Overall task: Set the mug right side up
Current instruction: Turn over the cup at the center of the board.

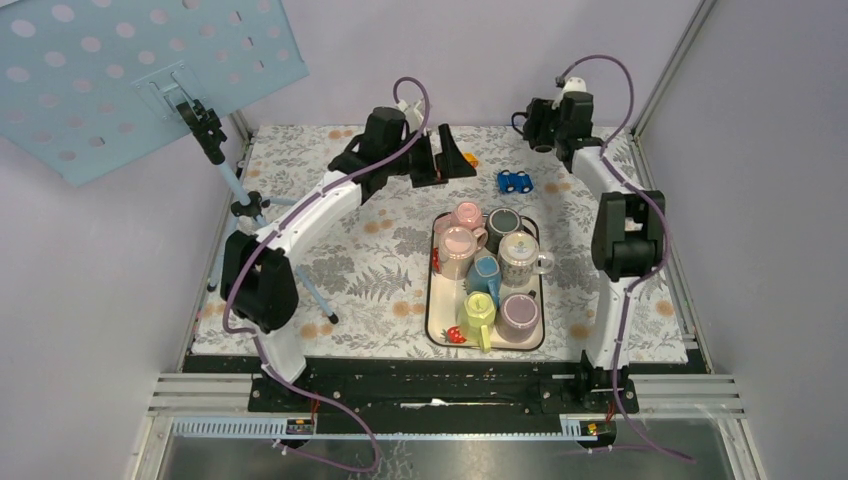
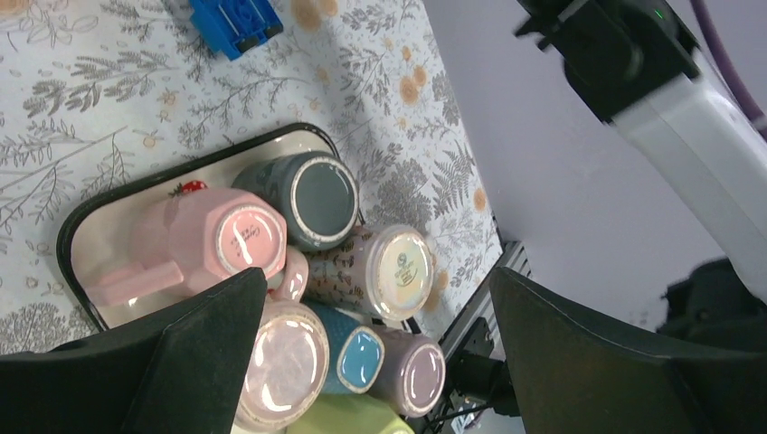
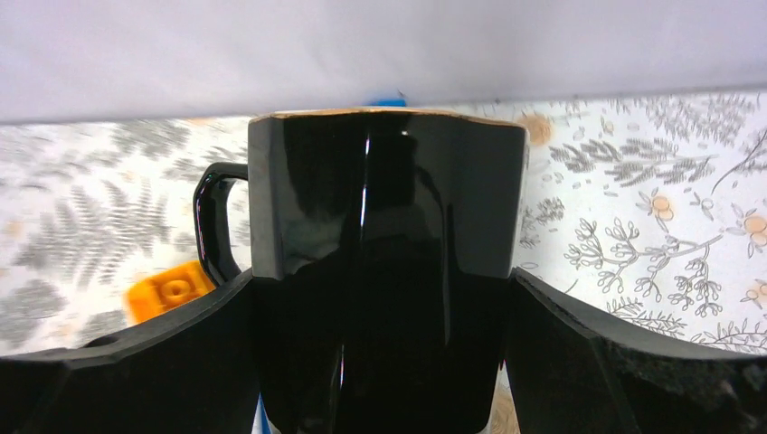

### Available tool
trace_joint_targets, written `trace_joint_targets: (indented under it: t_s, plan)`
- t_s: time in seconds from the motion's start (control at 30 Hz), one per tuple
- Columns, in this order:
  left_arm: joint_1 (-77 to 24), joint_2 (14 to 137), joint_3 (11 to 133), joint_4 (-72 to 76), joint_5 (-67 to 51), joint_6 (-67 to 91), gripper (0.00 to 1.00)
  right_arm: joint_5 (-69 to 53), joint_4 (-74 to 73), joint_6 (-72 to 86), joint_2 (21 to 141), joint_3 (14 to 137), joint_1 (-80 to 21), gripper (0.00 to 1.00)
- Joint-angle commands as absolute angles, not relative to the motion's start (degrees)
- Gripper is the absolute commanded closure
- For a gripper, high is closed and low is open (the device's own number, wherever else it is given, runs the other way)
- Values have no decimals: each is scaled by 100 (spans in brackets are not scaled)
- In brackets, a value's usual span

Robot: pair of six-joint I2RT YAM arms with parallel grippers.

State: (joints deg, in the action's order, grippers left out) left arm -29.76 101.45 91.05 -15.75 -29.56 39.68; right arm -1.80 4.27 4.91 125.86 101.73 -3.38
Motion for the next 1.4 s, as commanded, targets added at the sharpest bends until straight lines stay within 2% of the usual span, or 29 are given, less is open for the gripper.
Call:
trace_joint_targets:
  t_s: [0.0,0.23,0.43,0.87,1.07,1.37]
  plan:
    - [-2880,10395,9748,-1145,-3130,4072,1,-957,1735,833,11248,9708,-414,95]
    - [-2690,10918,10752,-1412,-3250,4155,3,-2014,2724,1239,10188,8446,-574,94]
    - [-2502,11103,11129,-1601,-3511,4135,10,-2859,3258,1240,9641,7700,-817,94]
    - [-2435,10671,10749,-2183,-3668,3802,27,-3784,3595,766,9053,6999,-1390,97]
    - [-2367,10349,10402,-2082,-3934,3868,37,-4137,3603,764,8987,6957,-1461,98]
    - [-2294,10285,10354,-1930,-4366,4070,46,-4360,3633,652,8934,6891,-1535,100]
